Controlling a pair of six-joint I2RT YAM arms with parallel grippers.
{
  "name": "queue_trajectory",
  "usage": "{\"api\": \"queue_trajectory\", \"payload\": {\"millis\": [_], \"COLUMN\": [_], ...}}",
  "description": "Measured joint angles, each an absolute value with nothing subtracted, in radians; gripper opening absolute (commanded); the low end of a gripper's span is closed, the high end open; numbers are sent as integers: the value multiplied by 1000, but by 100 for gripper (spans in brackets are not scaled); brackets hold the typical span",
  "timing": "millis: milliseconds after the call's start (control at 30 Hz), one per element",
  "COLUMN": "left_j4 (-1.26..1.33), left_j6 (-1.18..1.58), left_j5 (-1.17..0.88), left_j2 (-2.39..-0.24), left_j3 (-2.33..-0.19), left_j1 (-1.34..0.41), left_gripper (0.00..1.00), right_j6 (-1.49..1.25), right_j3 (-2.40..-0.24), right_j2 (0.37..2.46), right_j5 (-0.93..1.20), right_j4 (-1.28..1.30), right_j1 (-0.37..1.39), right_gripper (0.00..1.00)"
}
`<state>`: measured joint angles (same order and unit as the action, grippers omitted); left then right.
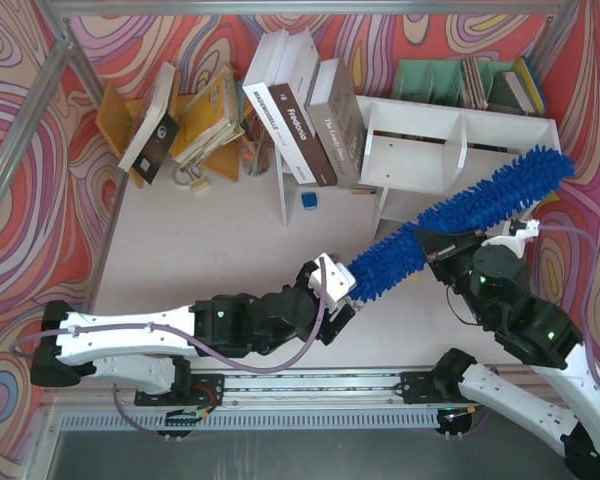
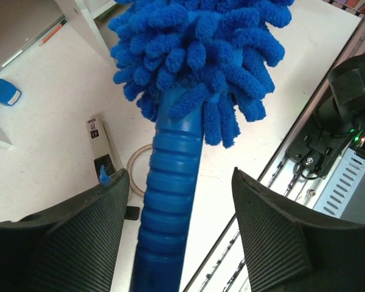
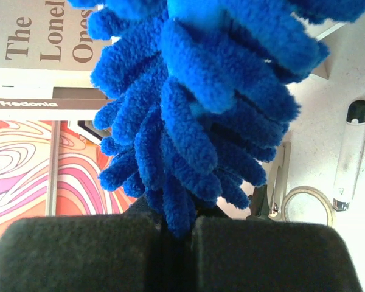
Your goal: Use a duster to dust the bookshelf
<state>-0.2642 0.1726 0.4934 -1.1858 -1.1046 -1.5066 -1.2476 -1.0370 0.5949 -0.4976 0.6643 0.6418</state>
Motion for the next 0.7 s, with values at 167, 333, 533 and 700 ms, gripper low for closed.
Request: {"api": "queue_trajectory", "payload": {"millis": [167,333,533,700], "left_j4": [-258,-241,-232,-233], "left_j6": [176,175,175,158], "left_j5": [487,486,482,455], "left_j2": [-1187,-1188,-1210,-1213], "left_j3": [-1095,-1093,-1093,-1093], "left_j1": [-1507,-1506,-1502,-1489], "left_gripper": [54,58,47,21], "right_j6": [-1263,-1270,-1287,-1288], "right_j3": [-1029,-1026,-1014,-1007], "right_j2": [596,595,590,589], "right_j5": [-496,-492,-481,-471], "right_j4": [664,664,663,662], "right_j1": [642,642,642,641], "right_gripper": [0,0,0,0]}}
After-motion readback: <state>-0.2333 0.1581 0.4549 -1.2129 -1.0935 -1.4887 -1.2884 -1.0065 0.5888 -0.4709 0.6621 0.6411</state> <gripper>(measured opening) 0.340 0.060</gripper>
